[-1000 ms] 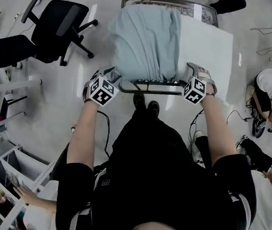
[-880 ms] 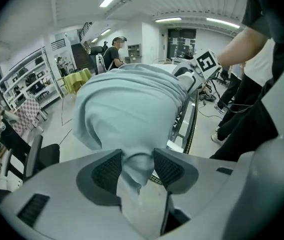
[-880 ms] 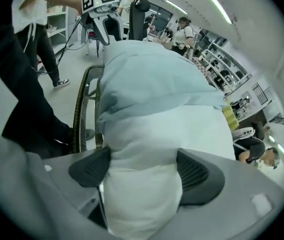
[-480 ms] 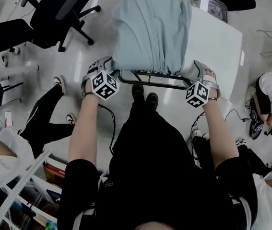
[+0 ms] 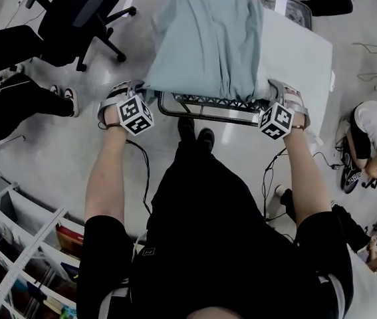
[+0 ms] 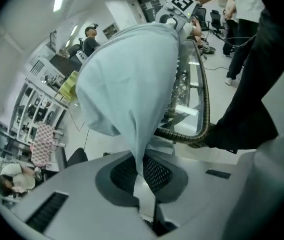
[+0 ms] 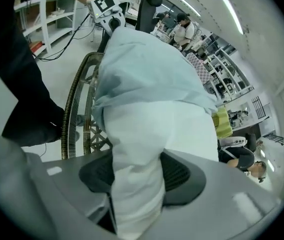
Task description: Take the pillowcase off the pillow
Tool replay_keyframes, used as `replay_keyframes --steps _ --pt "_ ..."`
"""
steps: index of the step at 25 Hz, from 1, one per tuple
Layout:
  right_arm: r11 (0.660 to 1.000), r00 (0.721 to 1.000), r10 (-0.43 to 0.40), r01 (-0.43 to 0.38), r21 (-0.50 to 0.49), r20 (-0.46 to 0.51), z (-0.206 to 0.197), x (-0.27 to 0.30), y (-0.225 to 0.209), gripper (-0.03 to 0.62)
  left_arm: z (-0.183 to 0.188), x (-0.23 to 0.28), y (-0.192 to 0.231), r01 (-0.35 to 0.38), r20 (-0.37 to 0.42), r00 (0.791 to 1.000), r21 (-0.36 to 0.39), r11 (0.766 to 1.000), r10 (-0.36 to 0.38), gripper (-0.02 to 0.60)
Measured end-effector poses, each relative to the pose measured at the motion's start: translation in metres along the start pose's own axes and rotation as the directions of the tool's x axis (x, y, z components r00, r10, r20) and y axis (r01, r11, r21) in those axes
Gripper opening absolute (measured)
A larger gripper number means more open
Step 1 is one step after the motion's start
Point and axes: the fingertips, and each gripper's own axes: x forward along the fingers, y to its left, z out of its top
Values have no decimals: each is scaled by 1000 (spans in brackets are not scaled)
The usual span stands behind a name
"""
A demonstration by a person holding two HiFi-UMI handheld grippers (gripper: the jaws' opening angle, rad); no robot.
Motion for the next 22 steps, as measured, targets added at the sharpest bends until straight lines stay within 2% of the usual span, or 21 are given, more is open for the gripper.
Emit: replay_keyframes --steps 2,6,8,10,12,14,16,19,22 --pt "1000 1000 17 -16 17 -22 -11 -4 -11 242 -23 -7 22 -38 -46 998 -35 999 37 9" --pt "998 998 55 -54 44 -33 -29 -12 -17 242 -58 -24 73 -125 -126 985 -19 992 121 9" --pt "996 998 63 -62 63 -27 -33 -12 -18 242 -73 -32 100 -157 -151 977 -45 986 149 9" --pt "993 997 75 -72 89 -31 -35 -9 -17 242 -72 -39 115 -166 -141 978 -100 981 151 9" --pt "990 994 91 -84 109 -56 -37 -6 -15 242 -45 -45 112 -147 -78 987 -124 981 138 11" --pt "989 992 103 -94 118 -74 -40 -5 -13 247 -7 -47 90 -95 7 995 -75 993 95 26" --pt "988 991 108 -98 123 -76 -39 -5 -13 255 28 -46 59 -38 76 996 38 999 35 192" --pt "987 991 109 -99 126 -76 -37 -4 -11 262 63 -34 12 21 122 991 224 974 -49 232" --pt "987 991 108 -98 125 -74 -37 -3 -5 267 72 -8 -24 89 92 988 313 946 -123 255"
